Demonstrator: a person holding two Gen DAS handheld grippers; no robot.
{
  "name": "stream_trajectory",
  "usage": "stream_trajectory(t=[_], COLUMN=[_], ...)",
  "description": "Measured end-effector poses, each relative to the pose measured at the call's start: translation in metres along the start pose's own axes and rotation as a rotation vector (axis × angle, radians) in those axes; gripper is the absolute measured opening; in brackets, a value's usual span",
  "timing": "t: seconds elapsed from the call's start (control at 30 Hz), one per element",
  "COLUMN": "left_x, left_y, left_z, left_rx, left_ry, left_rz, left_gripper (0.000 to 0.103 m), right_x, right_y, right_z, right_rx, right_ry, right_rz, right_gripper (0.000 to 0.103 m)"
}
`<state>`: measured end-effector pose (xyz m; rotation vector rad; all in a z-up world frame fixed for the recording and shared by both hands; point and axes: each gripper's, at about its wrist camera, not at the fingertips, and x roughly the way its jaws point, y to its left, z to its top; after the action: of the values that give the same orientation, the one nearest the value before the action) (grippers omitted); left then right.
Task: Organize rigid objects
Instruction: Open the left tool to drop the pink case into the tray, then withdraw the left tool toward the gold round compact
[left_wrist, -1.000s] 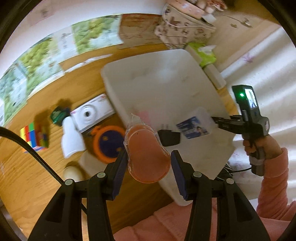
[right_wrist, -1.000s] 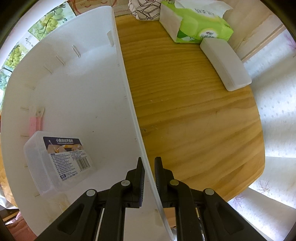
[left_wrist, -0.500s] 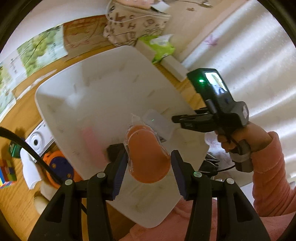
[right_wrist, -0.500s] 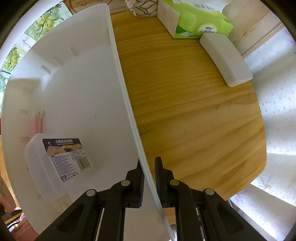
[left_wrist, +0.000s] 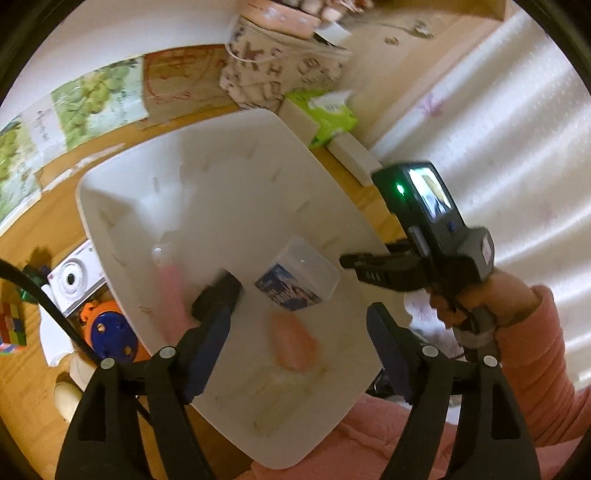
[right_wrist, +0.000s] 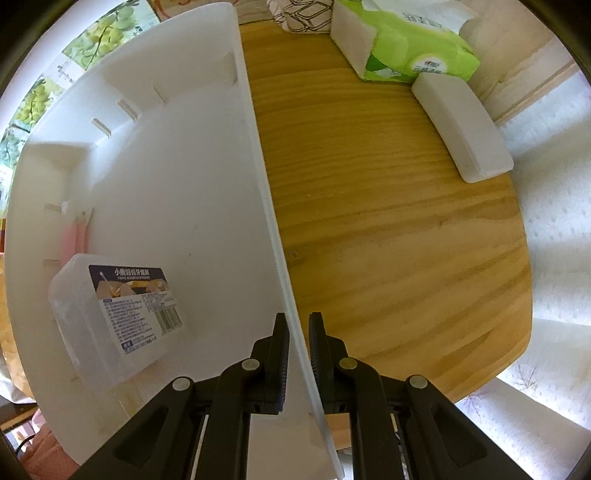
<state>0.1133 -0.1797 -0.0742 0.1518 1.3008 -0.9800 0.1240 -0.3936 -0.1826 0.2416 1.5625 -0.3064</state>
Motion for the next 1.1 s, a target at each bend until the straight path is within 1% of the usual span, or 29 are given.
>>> stream_trajectory(t=[0.17,0.33,0.47,0.57,0.63,0.93,1.1], left_x=[-0.01,-0.022,-0.039,-0.047,-0.051,-0.07,-0.078], left_y=[0.013,0.033,0.047,0.057,0.065,0.096,0.111], left_z=[0.003,0.0,-0.009,-0.019,-0.027,-0.065,-0.084], left_rx=[-0.11,-0.263,-0.38,-0.452,-0.499,-0.69,-0.778], left_ry=[-0.067,-0.126,-0.219,-0.264,-0.287,-0.344,-0.359], left_rz=[0.048,0.115,0.201,0.265,0.321,0.458,0.5], left_gripper=[0.08,0.08,0.08,0.08,0.08,0.08,0.08], right_x=[0.001,0.001,0.004,0.005,0.005,0.01,0.013], right_y=[0.004,0.009,0.011,0.013,0.015,0.022,0.022], right_z=[0.0,0.0,-0.001,0.001,0.001,-0.004,-0.007], right_rx=[-0.045,-0.109,-0.16,-0.207,-0.23,-0.32,-0.337], right_ry=[0.008,0.026,0.033,0.036,0.035,0.041,0.038], right_rz=[0.002,0.026,0.05,0.053,0.057,0.062,0.069], right_gripper=[0.011,0.011,0.011,0.01,0.011,0.01,0.01])
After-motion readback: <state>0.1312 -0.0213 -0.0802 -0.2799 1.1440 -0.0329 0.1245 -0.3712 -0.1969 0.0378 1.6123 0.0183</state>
